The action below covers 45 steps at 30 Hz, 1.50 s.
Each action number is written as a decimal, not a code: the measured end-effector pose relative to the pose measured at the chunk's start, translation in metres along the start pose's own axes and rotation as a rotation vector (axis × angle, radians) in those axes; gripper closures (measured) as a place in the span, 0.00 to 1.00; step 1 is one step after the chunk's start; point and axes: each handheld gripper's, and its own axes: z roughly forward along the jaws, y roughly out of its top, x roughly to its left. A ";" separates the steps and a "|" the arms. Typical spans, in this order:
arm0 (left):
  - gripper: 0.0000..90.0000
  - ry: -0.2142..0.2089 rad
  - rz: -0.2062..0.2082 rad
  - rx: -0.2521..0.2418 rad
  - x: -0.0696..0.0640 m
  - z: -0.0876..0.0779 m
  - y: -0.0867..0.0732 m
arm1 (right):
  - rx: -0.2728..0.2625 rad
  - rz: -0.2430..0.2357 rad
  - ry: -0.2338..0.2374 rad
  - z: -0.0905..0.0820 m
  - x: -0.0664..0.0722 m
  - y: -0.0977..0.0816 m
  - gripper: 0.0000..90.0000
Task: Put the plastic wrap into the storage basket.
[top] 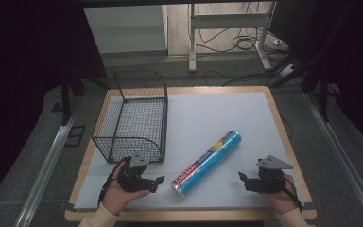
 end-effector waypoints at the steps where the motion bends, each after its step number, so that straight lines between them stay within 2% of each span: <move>1: 0.19 0.000 0.007 0.003 -0.001 0.001 0.003 | -0.004 0.004 0.003 0.000 0.000 0.000 0.13; 9: 0.20 -0.020 0.016 -0.005 -0.007 0.003 0.013 | -0.005 0.004 -0.002 -0.001 0.000 0.000 0.13; 20: 0.19 -0.056 0.035 0.002 -0.021 0.016 0.036 | -0.007 0.004 -0.013 -0.002 -0.001 0.001 0.13; 31: 0.19 -0.089 0.060 0.043 -0.031 0.031 0.053 | -0.004 -0.004 -0.016 -0.003 -0.002 0.000 0.13; 43: 0.19 -0.088 0.084 0.082 -0.041 0.043 0.065 | 0.002 -0.004 -0.023 -0.003 -0.003 0.000 0.13; 45: 0.19 -0.117 0.082 0.088 -0.044 0.045 0.069 | -0.013 -0.009 -0.016 -0.003 -0.003 0.000 0.13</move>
